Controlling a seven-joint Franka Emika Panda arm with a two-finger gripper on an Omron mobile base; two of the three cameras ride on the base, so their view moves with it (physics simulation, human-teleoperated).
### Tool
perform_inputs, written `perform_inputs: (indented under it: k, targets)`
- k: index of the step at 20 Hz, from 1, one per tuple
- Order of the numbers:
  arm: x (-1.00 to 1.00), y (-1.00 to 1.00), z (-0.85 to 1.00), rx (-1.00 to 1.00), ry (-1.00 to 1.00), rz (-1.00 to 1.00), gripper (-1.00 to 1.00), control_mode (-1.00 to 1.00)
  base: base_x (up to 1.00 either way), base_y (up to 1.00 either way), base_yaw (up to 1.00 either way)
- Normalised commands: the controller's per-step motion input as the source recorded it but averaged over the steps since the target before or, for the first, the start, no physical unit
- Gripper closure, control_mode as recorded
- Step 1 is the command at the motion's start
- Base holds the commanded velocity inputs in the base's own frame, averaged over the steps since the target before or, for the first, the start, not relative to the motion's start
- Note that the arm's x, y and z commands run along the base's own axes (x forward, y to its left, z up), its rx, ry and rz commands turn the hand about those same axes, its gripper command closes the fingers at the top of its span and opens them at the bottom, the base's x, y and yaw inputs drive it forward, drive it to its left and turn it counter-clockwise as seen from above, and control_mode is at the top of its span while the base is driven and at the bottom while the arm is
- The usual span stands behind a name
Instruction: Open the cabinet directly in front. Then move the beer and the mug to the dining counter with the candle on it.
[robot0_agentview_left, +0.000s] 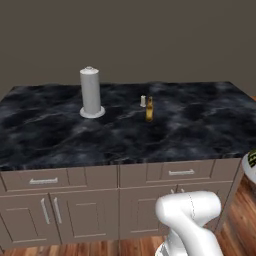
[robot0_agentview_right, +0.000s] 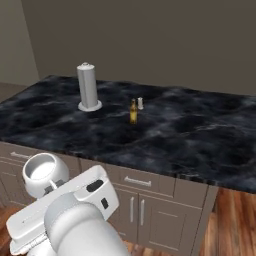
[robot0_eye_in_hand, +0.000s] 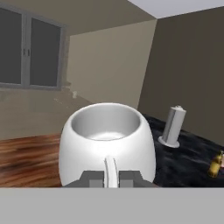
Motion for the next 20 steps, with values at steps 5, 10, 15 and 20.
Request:
perform_inputs:
  k: [5,10,15,20]
  targets:
    - [0.00,0.00,0.00,0.00,0.00,0.00,1.00,1.00,0.69,0.00,-0.06]
    - [0.00,0.00,0.00,0.00,0.00,0.00,1.00,1.00,0.66,0.00,-0.05]
    - [0.00,0.00,0.00,0.00,0.00,0.00,1.00,1.00,0.66,0.00,-0.06]
    - [0.00,0.00,0.00,0.00,0.00,0.00,1.00,1.00,0.66,0.00,-0.08]
